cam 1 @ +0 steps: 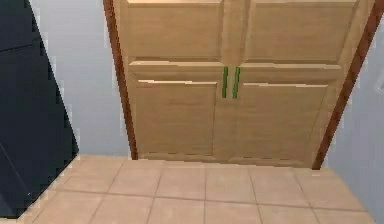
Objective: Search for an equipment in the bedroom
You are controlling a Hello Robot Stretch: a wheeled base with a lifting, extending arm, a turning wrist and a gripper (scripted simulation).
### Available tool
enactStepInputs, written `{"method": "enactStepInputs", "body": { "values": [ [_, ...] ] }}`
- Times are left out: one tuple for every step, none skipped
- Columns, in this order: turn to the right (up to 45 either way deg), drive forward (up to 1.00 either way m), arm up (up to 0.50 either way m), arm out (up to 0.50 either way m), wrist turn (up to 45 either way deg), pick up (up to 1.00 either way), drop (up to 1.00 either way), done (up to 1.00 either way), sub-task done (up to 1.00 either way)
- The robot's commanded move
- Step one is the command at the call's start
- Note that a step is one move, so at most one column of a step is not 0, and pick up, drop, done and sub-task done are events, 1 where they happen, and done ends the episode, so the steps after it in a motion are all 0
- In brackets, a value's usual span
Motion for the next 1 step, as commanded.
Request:
{"method": "enactStepInputs", "body": {
  "values": [
    [-36.0,0.00,0.00,0.00,0.0,0.00,0.00,0.00,0.00]
  ]
}}
